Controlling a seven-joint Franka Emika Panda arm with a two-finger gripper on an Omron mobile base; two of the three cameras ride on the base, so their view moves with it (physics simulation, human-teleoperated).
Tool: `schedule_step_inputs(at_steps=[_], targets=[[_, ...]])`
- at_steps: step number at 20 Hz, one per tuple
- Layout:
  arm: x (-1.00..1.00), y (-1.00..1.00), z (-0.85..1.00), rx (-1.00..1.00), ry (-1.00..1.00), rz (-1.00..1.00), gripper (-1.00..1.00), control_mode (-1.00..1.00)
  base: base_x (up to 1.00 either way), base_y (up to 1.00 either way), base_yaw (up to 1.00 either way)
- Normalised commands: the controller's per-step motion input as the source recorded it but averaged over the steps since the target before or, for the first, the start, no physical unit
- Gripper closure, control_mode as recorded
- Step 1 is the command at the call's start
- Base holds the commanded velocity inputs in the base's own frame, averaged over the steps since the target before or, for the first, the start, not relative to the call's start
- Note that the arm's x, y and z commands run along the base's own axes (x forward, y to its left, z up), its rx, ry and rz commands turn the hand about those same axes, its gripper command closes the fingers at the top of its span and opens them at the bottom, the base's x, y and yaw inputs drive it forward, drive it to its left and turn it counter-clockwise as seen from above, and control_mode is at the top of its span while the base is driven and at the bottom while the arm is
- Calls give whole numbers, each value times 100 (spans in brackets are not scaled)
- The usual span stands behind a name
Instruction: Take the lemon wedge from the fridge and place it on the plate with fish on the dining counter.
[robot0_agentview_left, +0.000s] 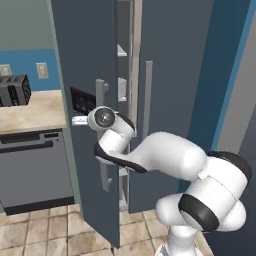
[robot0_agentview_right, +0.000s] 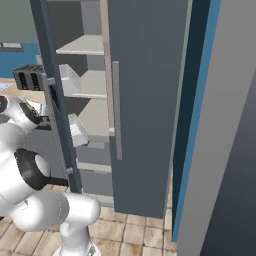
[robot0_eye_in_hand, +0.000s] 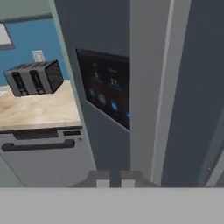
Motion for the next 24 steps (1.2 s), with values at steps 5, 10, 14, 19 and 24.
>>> schedule_step_inputs(at_steps=[5,10,14,19,24], targets=[[-100,32,2,-16,-1,0,-100,-100,0,0,0],[-100,-1,7,-14,0,0,-100,-100,0,0,0],[-100,-34,70,-4,0,-9,-100,-100,0,0,0],[-88,-72,91,-6,2,-12,-100,-100,0,0,0],[-20,-100,66,-2,9,-1,-100,-100,0,0,0]])
